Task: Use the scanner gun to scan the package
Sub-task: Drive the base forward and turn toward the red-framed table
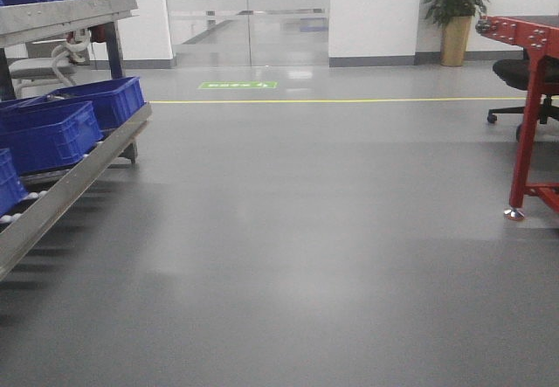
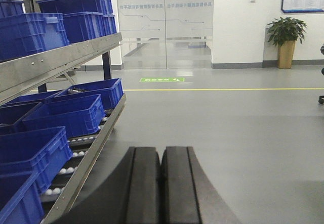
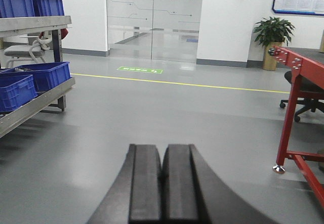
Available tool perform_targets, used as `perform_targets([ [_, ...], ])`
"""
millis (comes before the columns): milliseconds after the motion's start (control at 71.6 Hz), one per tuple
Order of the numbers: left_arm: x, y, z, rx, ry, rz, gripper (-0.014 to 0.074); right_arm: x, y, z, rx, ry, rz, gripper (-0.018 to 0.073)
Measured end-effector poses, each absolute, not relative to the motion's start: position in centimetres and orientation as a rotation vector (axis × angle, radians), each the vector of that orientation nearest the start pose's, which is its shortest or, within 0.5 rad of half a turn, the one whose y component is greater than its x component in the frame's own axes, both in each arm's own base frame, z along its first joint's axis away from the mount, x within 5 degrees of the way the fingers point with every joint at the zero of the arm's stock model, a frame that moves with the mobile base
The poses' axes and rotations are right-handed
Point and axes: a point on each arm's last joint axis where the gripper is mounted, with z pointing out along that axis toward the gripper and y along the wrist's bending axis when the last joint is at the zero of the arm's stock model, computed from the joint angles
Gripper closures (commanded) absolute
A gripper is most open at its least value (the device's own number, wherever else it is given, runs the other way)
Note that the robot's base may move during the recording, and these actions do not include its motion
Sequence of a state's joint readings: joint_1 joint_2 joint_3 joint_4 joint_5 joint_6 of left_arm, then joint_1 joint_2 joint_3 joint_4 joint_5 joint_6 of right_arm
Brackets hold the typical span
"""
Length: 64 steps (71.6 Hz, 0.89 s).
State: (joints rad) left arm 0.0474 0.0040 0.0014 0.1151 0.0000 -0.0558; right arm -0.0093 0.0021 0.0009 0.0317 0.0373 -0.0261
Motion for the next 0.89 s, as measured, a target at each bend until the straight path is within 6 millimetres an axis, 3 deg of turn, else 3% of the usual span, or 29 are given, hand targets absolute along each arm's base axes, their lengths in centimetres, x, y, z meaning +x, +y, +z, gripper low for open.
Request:
perform_targets([
  [893, 5.65, 0.27, 21.25, 0.009, 1.490, 0.086, 0.0708, 5.66, -0.04, 20.94, 0.010, 1.524, -0.002, 0.0722],
])
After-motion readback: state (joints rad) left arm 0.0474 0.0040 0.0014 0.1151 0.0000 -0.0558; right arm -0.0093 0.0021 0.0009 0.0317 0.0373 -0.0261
